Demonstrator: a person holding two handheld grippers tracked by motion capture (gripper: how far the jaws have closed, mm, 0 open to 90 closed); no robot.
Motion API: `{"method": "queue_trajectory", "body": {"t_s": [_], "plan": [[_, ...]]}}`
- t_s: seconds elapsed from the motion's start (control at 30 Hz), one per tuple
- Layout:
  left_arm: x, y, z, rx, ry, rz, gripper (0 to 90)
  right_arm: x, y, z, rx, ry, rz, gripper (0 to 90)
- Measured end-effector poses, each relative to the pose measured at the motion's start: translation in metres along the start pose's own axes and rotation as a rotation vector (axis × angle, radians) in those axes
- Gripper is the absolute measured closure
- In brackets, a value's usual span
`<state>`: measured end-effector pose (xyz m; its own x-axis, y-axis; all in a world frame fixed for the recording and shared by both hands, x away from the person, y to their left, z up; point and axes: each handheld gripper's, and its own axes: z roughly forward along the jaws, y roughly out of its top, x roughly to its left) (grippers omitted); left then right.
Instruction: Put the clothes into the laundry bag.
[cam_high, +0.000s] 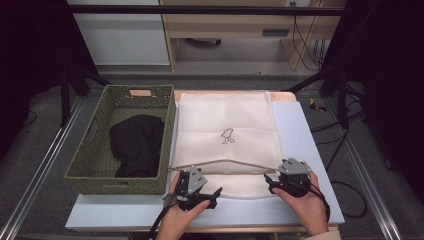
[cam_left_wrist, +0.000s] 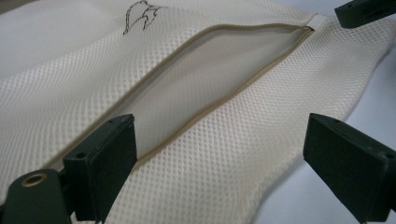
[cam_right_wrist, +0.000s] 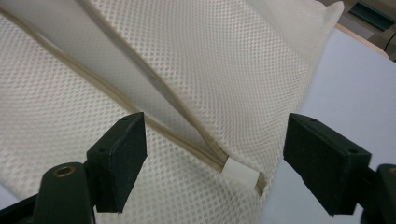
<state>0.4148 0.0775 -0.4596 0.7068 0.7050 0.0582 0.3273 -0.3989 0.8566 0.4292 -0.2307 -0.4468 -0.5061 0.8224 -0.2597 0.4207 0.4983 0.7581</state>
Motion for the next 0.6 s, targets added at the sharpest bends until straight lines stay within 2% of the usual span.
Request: {"method": "queue_trajectory", "body": {"t_s": [0.1,0.17,0.2,0.23,0.3,0.33,0.37,0.43,0.47,0.53,0.6], "plan": [[0.003,0.007,0.008,0.028,-0.027,-0.004,9.5,-0.001,0.005,0.002,0.021,0.0,0.007,26.7],[0.004,0.009,0.01,0.03,-0.04,-0.001,9.3,-0.002,0.008,0.006,0.038,0.023,0.016,30.6],[0.005,0.007,0.008,0.026,-0.038,0.02,9.0,0.0,0.01,0.01,0.07,0.04,0.002,31.8],[0.005,0.005,0.006,0.036,-0.038,0.031,8.8,0.0,0.01,0.011,0.076,0.048,-0.013,33.9],[0.006,0.004,0.004,0.032,-0.044,0.024,7.8,0.002,0.012,0.012,0.079,0.062,-0.017,35.9],[0.007,0.001,0.001,0.026,-0.031,0.022,7.8,0.003,0.014,0.013,0.084,0.072,-0.025,36.4],[0.007,-0.002,-0.003,0.027,-0.009,0.03,8.0,0.004,0.02,0.013,0.076,0.084,-0.055,39.5],[0.007,-0.004,-0.005,0.028,0.002,0.037,8.6,0.005,0.022,0.013,0.078,0.092,-0.063,41.1],[0.005,-0.008,-0.008,0.039,0.023,0.046,8.9,0.007,0.031,0.013,0.071,0.1,-0.092,42.3],[0.005,-0.011,-0.009,0.046,0.027,0.035,10.2,0.008,0.034,0.012,0.069,0.104,-0.103,42.6],[0.003,-0.011,-0.01,0.046,0.035,0.029,11.4,0.012,0.049,0.009,0.07,0.126,-0.165,47.2]]}}
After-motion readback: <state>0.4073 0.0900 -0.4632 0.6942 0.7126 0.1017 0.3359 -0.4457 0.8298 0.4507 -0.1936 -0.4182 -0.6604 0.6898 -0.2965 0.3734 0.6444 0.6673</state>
